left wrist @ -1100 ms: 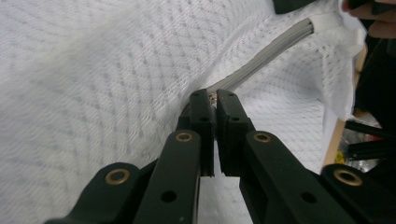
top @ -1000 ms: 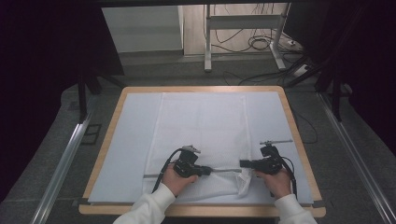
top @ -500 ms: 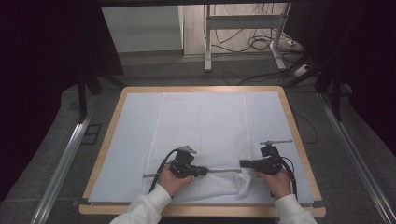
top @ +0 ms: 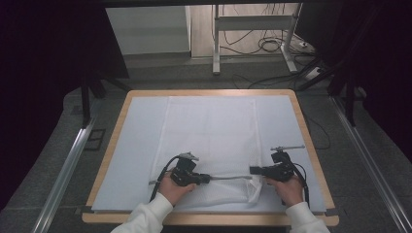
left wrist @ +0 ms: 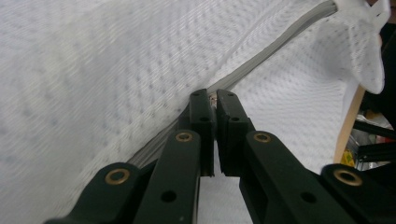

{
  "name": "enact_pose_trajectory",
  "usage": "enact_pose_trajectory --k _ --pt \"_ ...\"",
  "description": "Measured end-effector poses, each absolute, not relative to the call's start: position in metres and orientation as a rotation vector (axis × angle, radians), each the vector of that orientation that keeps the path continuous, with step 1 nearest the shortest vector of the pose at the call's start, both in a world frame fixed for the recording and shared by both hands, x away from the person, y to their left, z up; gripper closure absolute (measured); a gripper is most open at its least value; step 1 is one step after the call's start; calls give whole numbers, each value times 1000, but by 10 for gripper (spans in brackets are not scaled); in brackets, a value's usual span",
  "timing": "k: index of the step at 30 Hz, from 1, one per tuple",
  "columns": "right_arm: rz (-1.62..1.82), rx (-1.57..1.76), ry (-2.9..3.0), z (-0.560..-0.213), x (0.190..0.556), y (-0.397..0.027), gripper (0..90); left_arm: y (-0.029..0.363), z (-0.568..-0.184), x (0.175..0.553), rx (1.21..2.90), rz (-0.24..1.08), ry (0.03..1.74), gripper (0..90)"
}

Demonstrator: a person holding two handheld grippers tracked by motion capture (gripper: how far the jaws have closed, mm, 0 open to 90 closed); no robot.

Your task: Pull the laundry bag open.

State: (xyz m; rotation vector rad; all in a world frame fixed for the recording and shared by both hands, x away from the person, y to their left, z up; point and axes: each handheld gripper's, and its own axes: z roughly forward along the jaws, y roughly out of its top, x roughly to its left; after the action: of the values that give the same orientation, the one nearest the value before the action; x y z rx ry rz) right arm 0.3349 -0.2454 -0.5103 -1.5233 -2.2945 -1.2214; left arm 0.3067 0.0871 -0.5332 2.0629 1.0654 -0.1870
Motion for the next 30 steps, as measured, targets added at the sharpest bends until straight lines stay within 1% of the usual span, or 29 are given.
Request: enact_pose_trajectory --k 10,11,16,30 --pt "-1220 -1515 -2303 -510 334 -245 884 96 -534 304 2057 -184 1081 870" --pt "-1223 -1519 -2307 -510 334 -245 884 99 -534 304 2062 -162 1090 870" --pt "-1228 -1536 -2300 -509 334 -249 884 113 -536 303 2044 -175 1114 870" --pt "-1225 -1536 -2294 -510 333 -251 884 127 -535 300 2030 -171 1136 870"
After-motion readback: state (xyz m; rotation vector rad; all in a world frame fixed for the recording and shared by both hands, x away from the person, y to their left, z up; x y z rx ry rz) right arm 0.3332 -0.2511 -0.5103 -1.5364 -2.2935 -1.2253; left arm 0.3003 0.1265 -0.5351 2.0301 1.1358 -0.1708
